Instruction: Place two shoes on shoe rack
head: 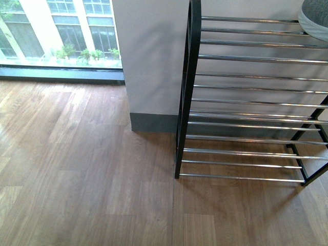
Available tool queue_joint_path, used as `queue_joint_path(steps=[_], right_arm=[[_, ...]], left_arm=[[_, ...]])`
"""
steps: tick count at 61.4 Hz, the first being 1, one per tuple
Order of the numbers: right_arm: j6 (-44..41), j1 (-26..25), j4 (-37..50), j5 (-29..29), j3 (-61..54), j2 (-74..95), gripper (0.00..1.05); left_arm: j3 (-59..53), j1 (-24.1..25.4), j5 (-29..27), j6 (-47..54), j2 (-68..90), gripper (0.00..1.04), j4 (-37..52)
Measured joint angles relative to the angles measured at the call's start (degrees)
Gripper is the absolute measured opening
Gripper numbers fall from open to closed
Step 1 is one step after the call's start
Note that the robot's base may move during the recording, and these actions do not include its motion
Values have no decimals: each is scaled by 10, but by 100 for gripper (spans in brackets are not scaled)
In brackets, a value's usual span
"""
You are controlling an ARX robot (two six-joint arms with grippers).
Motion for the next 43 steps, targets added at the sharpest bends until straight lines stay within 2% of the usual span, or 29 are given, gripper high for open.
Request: queue_joint_path(steps=[12, 25, 43], right_arm=[[16, 32, -66, 71, 157, 151, 2], [23, 37, -123, 125, 311, 315, 2], [0, 36, -174, 186, 438, 449, 2]], left_arm=[[0, 0, -1, 0, 0, 2, 0], [0, 0, -1, 0, 0, 2, 0], [0, 0, -1, 0, 0, 2, 0]])
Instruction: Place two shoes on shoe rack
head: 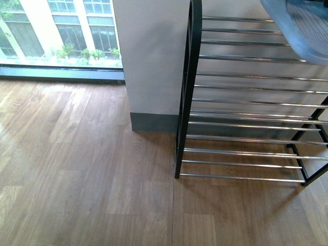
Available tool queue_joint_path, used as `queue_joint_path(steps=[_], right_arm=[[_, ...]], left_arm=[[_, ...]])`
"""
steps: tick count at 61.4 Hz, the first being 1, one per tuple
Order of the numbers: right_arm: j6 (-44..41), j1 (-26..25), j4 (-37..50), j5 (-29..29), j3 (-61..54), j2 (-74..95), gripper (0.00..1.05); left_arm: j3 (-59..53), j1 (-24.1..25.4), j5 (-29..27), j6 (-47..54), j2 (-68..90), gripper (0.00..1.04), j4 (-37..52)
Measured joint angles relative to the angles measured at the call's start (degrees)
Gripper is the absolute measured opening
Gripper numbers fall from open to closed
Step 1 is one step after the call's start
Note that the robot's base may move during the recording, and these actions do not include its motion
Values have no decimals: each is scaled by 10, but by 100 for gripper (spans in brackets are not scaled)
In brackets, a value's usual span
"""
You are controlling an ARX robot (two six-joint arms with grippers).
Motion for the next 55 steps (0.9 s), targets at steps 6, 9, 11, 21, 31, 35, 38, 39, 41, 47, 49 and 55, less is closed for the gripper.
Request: queue_joint_path(steps=[6, 9, 11, 21, 31, 35, 38, 39, 41, 47, 49, 55], right_arm=[[-14, -4, -25, 28, 33, 32, 2], [-16, -6, -32, 36, 41, 41, 2], [-20, -8, -39, 39, 49, 49, 2], [-39, -18, -57, 53, 82, 76, 2], [-51, -25, -56, 65, 94, 85, 2], [-53, -29, -54, 63, 96, 85, 2], [-55, -31, -52, 61, 96, 85, 6], [-56, -32, -51, 61, 96, 85, 7], [-56, -33, -47, 60, 95, 85, 13], [-56, -37, -35, 53, 88, 79, 27], [-56, -37, -32, 52, 83, 75, 31], [-55, -40, -19, 39, 57, 51, 46]], left_arm=[[0, 0, 0, 0, 0, 2, 0], [0, 0, 0, 0, 0, 2, 0], [0, 0, 0, 0, 0, 2, 0], [0, 0, 0, 0, 0, 2, 0], [0, 0, 0, 0, 0, 2, 0], [0, 0, 0, 0, 0, 2, 0], [0, 0, 0, 0, 0, 2, 0], [0, 0, 0, 0, 0, 2, 0], [0, 0, 0, 0, 0, 2, 0], [0, 0, 0, 0, 0, 2, 0], [0, 0, 0, 0, 0, 2, 0], [0, 0, 0, 0, 0, 2, 0]])
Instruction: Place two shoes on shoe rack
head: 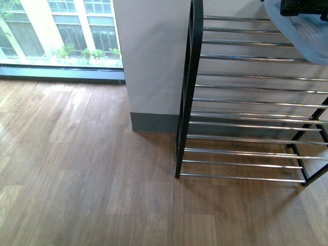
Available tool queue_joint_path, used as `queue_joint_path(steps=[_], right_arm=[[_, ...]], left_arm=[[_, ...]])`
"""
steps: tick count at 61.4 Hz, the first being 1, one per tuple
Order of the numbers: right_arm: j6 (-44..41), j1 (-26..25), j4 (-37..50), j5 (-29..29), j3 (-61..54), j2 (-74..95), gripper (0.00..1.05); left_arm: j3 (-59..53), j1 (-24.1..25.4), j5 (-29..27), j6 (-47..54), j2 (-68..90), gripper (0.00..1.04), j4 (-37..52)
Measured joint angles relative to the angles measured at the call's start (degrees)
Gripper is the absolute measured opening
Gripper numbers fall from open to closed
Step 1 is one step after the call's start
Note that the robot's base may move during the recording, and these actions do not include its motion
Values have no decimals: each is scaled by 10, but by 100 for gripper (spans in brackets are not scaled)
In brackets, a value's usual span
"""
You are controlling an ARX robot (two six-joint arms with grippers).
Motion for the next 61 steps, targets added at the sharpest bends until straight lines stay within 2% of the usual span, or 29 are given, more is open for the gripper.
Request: queue_joint_path(steps=[8, 17, 22, 35, 61], right_arm=[[1, -3, 19, -23, -39, -43, 64], [2, -2, 39, -57, -99, -112, 88], [3, -1, 46, -65, -120, -136, 97], [37, -19, 112, -115, -205, -227, 95], [94, -132, 249, -288, -442, -525, 95]], left_arm=[[0, 0, 0, 0, 0, 2, 0], [0, 0, 0, 0, 0, 2, 0], [0, 0, 0, 0, 0, 2, 0], [0, 0, 0, 0, 0, 2, 0], [0, 0, 0, 0, 0, 2, 0]])
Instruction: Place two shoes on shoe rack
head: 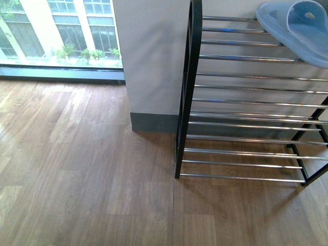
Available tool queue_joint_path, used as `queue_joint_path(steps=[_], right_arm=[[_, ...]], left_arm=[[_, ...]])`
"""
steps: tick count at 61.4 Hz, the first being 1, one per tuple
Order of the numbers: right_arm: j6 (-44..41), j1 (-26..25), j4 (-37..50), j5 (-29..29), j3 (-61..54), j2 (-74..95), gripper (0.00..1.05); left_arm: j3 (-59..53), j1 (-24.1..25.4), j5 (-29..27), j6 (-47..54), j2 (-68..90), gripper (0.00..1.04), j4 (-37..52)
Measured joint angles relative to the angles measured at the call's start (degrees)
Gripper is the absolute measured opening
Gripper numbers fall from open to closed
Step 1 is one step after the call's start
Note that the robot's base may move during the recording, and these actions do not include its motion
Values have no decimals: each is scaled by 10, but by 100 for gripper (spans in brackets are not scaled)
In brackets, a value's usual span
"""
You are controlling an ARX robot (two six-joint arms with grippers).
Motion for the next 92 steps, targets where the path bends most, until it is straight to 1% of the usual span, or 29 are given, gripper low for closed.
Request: queue_joint_path(steps=[3, 9, 16, 24, 26, 29, 31, 33, 34, 51, 58, 61, 72, 75, 77, 81, 92], right_arm=[[0, -9, 9, -12, -28, -31, 95], [0, -27, 35, -18, -89, -92, 95], [1, -42, 70, -14, -143, -130, 95], [1, -44, 72, -14, -155, -133, 95], [-6, -44, 57, -16, -153, -137, 93], [-36, -37, -6, -6, -149, -154, 85], [-51, -31, -33, 0, -155, -167, 80], [-57, -26, -41, 5, -161, -175, 76], [-64, -21, -45, 10, -169, -182, 73], [-90, 42, -45, 68, -257, -259, 29], [-93, 64, -46, 91, -286, -291, 8], [-94, 71, -47, 96, -294, -301, 1], [-96, 95, -62, 119, -322, -344, 2], [-96, 121, -70, 160, -329, -357, 2], [-96, 135, -73, 171, -334, -365, 2], [-96, 152, -83, 171, -342, -384, 2], [-96, 154, -109, 177, -358, -428, 2]], left_arm=[[0, 0, 0, 0, 0, 2, 0], [0, 0, 0, 0, 0, 2, 0], [0, 0, 0, 0, 0, 2, 0], [0, 0, 0, 0, 0, 2, 0], [0, 0, 0, 0, 0, 2, 0], [0, 0, 0, 0, 0, 2, 0], [0, 0, 0, 0, 0, 2, 0], [0, 0, 0, 0, 0, 2, 0], [0, 0, 0, 0, 0, 2, 0], [0, 0, 0, 0, 0, 2, 0], [0, 0, 0, 0, 0, 2, 0], [0, 0, 0, 0, 0, 2, 0], [0, 0, 0, 0, 0, 2, 0], [0, 0, 0, 0, 0, 2, 0], [0, 0, 0, 0, 0, 2, 0], [0, 0, 0, 0, 0, 2, 0], [0, 0, 0, 0, 0, 2, 0]])
